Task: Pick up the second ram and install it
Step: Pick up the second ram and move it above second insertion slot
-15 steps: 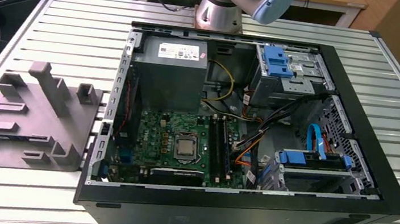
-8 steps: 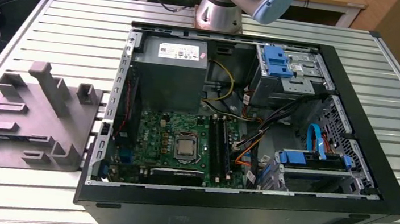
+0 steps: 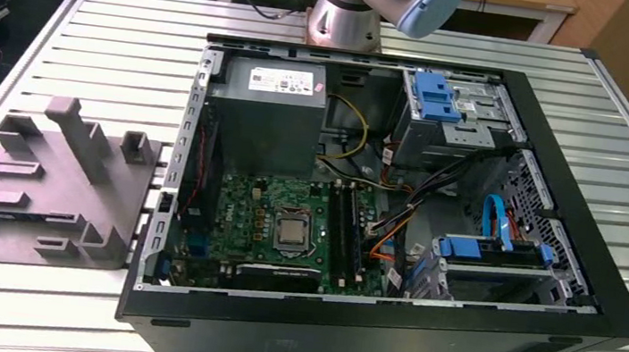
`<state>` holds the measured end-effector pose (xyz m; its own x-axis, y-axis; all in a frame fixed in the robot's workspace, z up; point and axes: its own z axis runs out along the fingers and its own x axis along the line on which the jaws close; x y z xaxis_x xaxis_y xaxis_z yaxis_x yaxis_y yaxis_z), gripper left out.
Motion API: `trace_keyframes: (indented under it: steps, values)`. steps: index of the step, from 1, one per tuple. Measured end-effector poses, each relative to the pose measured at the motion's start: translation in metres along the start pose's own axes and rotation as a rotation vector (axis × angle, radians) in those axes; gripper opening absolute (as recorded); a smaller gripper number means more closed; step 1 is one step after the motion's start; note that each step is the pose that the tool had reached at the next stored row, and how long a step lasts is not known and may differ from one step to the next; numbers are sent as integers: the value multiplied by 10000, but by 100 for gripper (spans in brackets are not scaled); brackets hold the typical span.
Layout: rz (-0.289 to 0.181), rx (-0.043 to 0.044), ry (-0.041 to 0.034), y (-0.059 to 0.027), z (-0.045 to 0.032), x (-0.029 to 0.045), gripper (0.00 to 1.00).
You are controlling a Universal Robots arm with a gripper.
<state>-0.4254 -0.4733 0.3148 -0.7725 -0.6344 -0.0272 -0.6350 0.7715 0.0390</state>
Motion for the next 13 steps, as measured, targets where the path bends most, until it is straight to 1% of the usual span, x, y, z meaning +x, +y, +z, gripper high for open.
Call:
trace_keyframes:
  steps: [13]
  values:
    - [-2367, -64, 93, -1, 34, 1, 10]
